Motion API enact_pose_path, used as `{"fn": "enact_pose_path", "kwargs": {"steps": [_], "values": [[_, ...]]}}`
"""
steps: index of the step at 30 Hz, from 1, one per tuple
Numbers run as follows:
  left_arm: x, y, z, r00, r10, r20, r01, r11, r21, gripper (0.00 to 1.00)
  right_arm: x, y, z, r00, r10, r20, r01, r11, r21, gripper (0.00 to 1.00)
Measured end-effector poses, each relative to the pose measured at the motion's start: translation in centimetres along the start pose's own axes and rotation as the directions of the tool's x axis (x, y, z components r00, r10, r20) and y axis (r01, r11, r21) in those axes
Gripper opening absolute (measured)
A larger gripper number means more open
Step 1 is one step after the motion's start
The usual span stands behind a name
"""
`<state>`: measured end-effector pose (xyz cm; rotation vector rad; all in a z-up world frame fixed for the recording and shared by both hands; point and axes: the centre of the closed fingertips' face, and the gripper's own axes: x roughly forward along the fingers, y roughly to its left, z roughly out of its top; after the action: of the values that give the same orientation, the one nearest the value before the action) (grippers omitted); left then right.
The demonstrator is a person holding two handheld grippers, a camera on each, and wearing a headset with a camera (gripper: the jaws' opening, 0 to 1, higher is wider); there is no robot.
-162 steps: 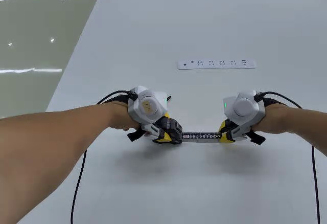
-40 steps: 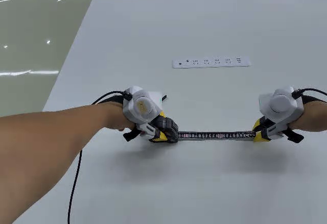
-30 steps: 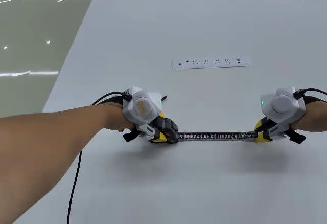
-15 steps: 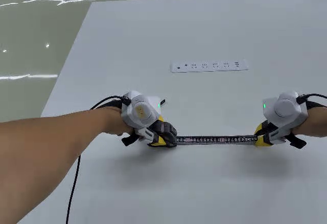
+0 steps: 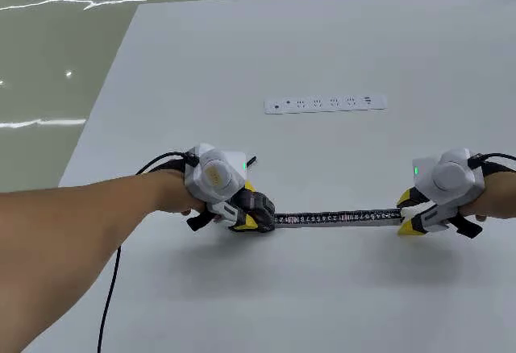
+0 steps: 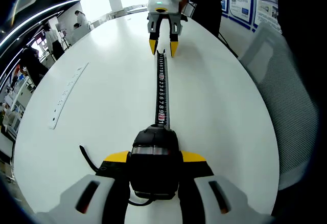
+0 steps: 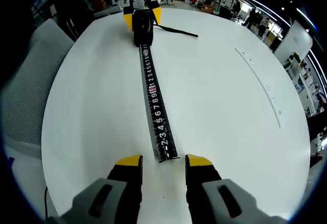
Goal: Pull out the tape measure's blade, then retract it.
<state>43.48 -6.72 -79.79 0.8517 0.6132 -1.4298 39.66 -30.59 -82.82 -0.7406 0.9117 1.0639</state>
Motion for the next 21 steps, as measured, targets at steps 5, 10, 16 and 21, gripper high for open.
{"fn": "enact_pose_path", "kwargs": {"steps": [5,10,16,21], "values": [[0.0,0.0,0.0,1.0,-0.005,-0.005,0.005,1.0,0.002,0.31,-0.5,-0.5,0.1,0.9991,-0.035,0.026,0.032,0.996,0.085,0.49],[0.0,0.1,0.1,1.0,0.001,0.002,-0.001,1.0,0.015,0.31,-1.0,-0.7,0.4,0.9953,-0.062,0.074,0.051,0.989,0.138,0.68],[-0.2,0.0,0.1,0.9998,0.019,0.007,-0.019,0.999,0.028,0.36,-1.4,-0.4,0.2,0.992,-0.085,0.094,0.063,0.974,0.22,0.87],[-1.0,0.1,-0.1,0.9988,0.035,0.033,-0.034,0.999,-0.029,0.63,-1.8,-0.3,0.2,0.986,-0.132,0.102,0.104,0.964,0.244,1.0]]}}
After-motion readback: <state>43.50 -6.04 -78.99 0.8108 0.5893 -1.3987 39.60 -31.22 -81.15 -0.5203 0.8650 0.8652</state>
